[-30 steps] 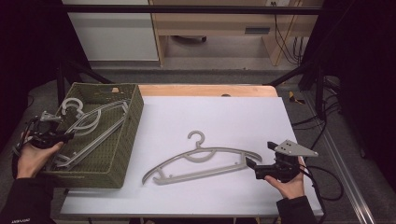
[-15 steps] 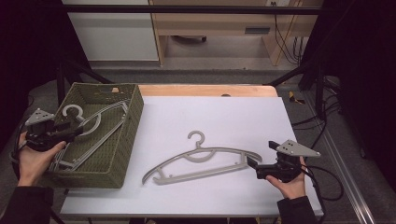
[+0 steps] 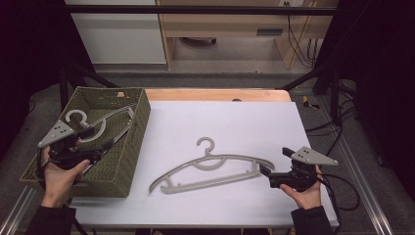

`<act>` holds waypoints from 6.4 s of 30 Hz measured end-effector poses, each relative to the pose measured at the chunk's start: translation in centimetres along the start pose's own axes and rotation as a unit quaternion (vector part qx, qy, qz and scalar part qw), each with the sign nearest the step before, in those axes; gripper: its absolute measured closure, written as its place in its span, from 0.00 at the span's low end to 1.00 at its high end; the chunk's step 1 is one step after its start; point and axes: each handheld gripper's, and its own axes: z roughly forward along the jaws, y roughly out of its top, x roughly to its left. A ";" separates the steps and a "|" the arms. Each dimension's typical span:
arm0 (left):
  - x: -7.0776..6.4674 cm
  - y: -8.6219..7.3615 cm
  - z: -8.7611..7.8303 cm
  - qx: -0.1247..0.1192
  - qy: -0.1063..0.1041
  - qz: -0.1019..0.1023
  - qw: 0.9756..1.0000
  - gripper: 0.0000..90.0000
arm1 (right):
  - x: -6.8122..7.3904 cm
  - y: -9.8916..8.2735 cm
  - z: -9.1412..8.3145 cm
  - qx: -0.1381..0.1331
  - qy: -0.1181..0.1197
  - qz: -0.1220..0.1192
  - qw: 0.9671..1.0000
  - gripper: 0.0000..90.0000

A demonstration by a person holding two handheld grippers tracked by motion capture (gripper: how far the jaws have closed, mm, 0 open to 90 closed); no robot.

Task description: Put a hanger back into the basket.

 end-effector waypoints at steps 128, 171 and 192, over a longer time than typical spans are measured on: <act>-14.1 -6.4 14.9 0.292 -0.090 0.128 0.943 0.92 | 0.3 -0.2 -0.2 0.008 0.018 -0.006 1.000 0.01; -10.0 2.3 5.9 0.172 -0.019 0.116 0.978 0.92 | -0.2 -0.2 -0.7 0.005 0.008 -0.003 1.000 0.01; -3.9 6.0 2.4 0.144 0.044 0.110 0.982 0.92 | -0.3 -0.3 -0.5 0.007 0.005 -0.002 1.000 0.01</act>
